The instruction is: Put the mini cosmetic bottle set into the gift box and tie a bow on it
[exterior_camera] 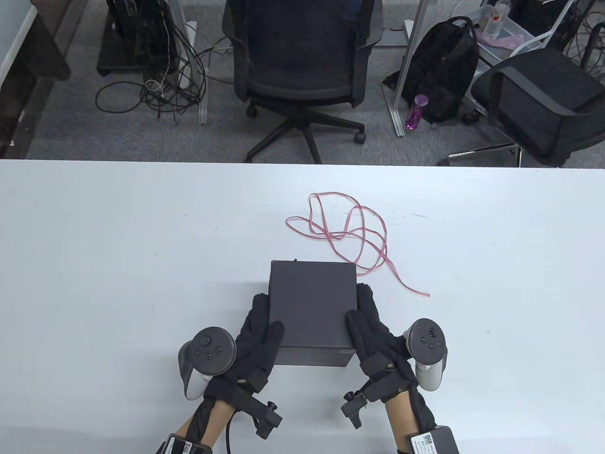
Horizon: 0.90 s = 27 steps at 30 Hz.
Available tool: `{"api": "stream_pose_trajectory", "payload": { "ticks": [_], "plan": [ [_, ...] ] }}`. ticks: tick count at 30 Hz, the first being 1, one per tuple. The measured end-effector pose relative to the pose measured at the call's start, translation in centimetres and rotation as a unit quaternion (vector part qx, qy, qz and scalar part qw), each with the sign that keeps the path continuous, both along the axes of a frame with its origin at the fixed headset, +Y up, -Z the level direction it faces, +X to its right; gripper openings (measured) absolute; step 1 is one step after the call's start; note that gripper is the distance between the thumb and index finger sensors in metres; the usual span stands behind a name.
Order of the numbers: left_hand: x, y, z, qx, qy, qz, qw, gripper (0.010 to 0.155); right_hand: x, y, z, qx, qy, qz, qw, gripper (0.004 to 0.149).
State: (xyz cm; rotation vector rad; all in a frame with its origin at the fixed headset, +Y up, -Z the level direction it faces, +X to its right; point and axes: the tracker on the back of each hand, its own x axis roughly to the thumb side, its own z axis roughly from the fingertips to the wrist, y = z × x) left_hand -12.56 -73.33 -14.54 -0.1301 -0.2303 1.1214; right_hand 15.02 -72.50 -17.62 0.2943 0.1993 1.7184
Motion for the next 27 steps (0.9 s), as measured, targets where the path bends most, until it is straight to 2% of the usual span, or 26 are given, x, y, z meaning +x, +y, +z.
{"api": "stream_pose_trajectory", "payload": {
  "ticks": [17, 27],
  "plan": [
    [0.3, -0.6, 0.2, -0.018, 0.006, -0.027, 0.999, 0.081, -0.3, -1.0, -0.2, -0.022, 0.012, 0.029, 0.999, 0.069],
    [0.5, -1.7, 0.3, -0.028, 0.009, -0.030, 0.999, 0.081, -0.4, -1.3, -0.3, -0.023, 0.019, 0.039, 0.999, 0.070]
  ]
}}
